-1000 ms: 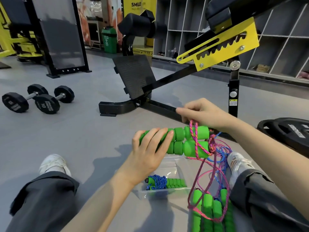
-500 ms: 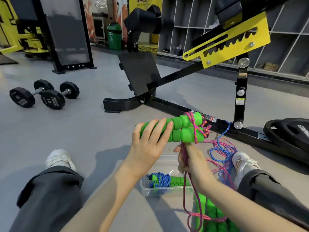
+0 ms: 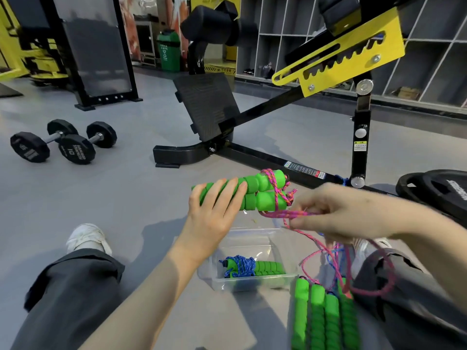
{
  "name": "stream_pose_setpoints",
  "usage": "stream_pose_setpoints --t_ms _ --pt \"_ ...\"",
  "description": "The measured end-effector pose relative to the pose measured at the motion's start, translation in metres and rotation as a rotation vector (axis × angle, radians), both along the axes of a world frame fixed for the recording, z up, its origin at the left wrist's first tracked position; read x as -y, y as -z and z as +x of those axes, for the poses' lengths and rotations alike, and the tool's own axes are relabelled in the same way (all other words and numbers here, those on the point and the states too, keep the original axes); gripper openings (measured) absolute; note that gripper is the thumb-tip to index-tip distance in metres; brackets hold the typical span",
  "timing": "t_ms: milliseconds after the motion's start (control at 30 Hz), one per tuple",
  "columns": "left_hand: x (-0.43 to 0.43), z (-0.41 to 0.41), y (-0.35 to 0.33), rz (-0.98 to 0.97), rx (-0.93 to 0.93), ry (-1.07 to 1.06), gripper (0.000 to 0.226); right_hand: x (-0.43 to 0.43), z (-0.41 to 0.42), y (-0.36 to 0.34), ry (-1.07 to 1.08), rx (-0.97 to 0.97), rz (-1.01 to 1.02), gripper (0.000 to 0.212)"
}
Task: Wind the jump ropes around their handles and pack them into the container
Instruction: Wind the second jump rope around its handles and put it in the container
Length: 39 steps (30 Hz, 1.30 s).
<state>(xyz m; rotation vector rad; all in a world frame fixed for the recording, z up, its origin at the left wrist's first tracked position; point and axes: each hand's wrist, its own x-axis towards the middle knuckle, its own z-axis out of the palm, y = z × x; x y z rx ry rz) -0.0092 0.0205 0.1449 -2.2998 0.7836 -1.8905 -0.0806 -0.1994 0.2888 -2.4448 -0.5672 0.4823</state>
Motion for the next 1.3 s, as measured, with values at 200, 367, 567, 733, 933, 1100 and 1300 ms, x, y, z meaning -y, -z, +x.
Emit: stream_pose_setpoints --t_ms 200,367,567,733,933,1100,1300 --pt "-0.003 -0.004 -0.004 0.023 0.003 -0.001 0.034 0.012 0.003 -0.044 -0.055 0.012 0.006 0.025" --pt "0.001 -0.012 -0.013 0.031 0.021 0.058 0.03 0.014 0.022 -0.055 -0.042 0.24 0.062 0.029" --pt "0.014 -0.025 -0.019 0.049 0.065 0.151 0.031 0.018 0.058 -0.036 0.063 0.231 0.296 0.039" --pt "0.017 -0.027 -0.021 0.036 0.096 0.187 0.028 0.021 0.074 -0.015 0.078 0.13 0.472 0.029" --pt "0.028 -0.032 -0.028 -0.024 0.115 0.255 0.027 0.022 0.087 0.006 0.211 0.153 0.62 0.02" --pt "0.028 -0.033 -0.028 -0.046 0.112 0.244 0.033 0.026 0.097 0.063 0.379 0.089 0.529 0.037" --pt "0.018 -0.026 -0.034 -0.169 0.021 0.176 0.03 -0.001 0.08 0.111 0.56 0.119 0.681 0.028"
